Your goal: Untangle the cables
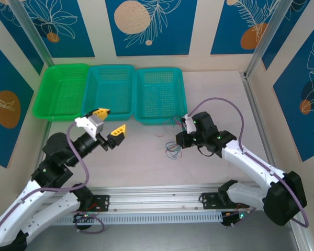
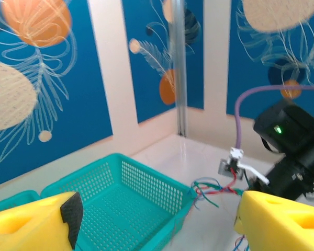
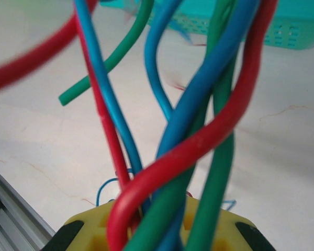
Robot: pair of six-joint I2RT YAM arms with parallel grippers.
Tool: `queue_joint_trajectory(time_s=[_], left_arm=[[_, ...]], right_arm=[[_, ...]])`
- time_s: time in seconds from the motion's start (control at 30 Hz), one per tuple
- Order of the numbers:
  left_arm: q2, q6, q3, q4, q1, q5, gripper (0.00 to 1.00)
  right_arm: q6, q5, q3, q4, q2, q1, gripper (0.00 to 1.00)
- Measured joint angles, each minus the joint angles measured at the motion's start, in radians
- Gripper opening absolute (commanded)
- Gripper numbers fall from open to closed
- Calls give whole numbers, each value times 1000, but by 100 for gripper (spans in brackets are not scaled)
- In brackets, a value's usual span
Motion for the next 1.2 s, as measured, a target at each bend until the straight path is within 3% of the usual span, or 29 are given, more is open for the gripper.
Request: queue_joint_trajectory(time_s=[0.33, 0.53, 0.77, 0.83, 0.9, 1.07, 1.2], left_arm=[[338, 109, 29, -79, 0, 246, 82], [393, 138, -119, 52, 0, 324, 83], [430, 140, -239, 293, 0, 352, 81], [444, 141, -247, 359, 0, 344, 74], [455, 147, -249, 402, -2, 325, 59], [489, 168, -249, 435, -2, 280, 0], [485, 168, -249, 433, -2, 258, 0]], right_arm=[[-54, 34, 42, -56, 64, 113, 10], [-75, -27, 60, -59, 19, 131, 10], [-95, -187, 79, -32, -37, 171, 10], [-99, -214, 92, -27, -37, 191, 11], [-103, -232, 103, -24, -37, 208, 10], [-105, -226, 113, -18, -37, 227, 10], [-91, -107, 113, -23, -37, 227, 18]])
